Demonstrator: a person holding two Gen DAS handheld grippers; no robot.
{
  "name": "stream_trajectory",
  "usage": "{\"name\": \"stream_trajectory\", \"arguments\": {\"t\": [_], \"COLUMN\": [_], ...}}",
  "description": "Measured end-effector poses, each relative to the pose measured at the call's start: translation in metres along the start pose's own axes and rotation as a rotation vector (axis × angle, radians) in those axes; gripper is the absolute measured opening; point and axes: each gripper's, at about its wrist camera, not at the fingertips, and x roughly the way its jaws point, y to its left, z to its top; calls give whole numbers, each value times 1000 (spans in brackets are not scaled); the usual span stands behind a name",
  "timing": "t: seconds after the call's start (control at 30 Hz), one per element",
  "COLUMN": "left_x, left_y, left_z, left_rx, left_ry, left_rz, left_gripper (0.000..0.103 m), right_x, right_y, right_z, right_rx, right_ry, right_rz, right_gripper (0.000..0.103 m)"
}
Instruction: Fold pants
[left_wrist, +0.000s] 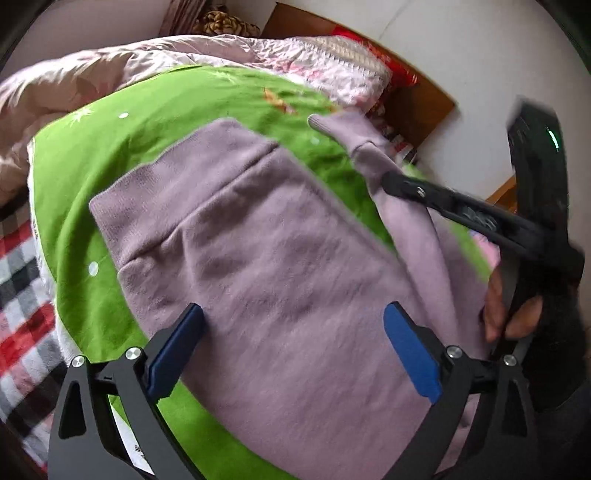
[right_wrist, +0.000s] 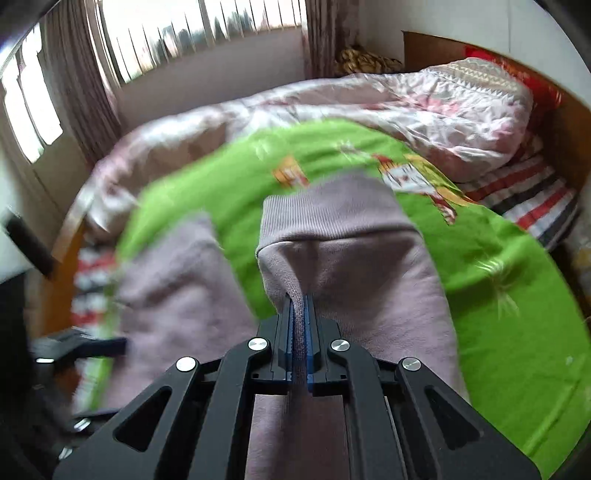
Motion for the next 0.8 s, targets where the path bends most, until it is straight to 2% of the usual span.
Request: {"name": "stream_trajectory", "arguments": {"t": [0.03,0.17,0.2,0.23,0.33,0.4,0.43,0.47,0.53,0.57,0.6,0.63,0.67,0.7,0.73,0.8], "left_x": [-4,13,21,29,65,84,90,93,88,84,81,79,76,73,73,76], "left_y": [1,9,9,8,0,-10,-14,-17,-19,-22,-25,-26,-27,-28,-28,-26], "left_z": [6,60,72,83,111,119,122,123,125,125,125,126,126,124,127,131], "left_rx": [-27,-243,-268,-286,-311,-304,-295,-292,-270,-237,-216,-196,-177,-165,-156,-163], "left_ry": [-4,51,53,45,107,142,155,159,128,120,119,120,121,122,124,131], "left_rz": [-43,-442,-468,-463,-485,-489,-487,-473,-428,-416,-408,-393,-381,-379,-379,-387], "left_gripper": [98,98,98,98,95,68,32,18,14,14,13,13,13,13,13,13], "right_x": [-7,-33,-35,-36,-36,-32,-29,-28,-32,-39,-46,-56,-70,-83,-95,-124], "right_y": [-1,-7,-6,-5,-1,1,0,-1,-3,-4,-6,-7,-7,-4,0,17], "right_z": [2,6,6,5,2,-2,-3,-4,-6,-8,-10,-13,-19,-26,-35,-65], "right_rx": [18,92,96,96,96,94,106,109,103,95,93,94,86,68,47,-21], "right_ry": [-17,-76,-79,-79,-79,-68,-55,-41,-28,-34,-40,-50,-64,-64,-59,-52], "right_rz": [29,130,128,127,134,118,120,117,92,77,62,43,25,10,-21,-142], "right_gripper": [6,6,6,6,6,9,10,13,25,42,72,83,87,87,85,76]}}
